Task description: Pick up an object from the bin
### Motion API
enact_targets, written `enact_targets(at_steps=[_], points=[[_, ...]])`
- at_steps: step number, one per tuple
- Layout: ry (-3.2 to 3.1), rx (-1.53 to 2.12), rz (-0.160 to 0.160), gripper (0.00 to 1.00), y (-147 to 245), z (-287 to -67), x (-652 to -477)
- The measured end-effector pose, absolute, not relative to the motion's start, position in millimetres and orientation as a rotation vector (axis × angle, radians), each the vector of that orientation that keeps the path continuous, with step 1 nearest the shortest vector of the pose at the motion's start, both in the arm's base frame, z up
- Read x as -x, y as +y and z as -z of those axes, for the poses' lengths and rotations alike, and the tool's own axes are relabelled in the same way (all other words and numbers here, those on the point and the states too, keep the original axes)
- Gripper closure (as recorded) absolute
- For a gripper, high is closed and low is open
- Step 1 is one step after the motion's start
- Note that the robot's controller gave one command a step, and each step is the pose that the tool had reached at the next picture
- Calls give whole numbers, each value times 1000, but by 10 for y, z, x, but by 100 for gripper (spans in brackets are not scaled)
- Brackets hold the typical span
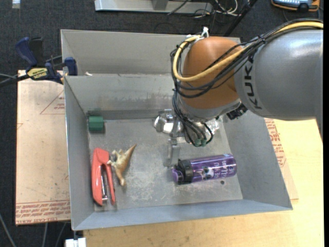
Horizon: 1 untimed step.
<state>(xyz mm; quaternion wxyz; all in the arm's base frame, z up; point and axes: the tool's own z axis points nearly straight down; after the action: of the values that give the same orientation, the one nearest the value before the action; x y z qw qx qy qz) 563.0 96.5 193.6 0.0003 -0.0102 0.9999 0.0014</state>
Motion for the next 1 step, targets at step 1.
enact_targets(at_steps=[1], points=[[3142, 35, -2, 0, 801, -1878, -5636]])
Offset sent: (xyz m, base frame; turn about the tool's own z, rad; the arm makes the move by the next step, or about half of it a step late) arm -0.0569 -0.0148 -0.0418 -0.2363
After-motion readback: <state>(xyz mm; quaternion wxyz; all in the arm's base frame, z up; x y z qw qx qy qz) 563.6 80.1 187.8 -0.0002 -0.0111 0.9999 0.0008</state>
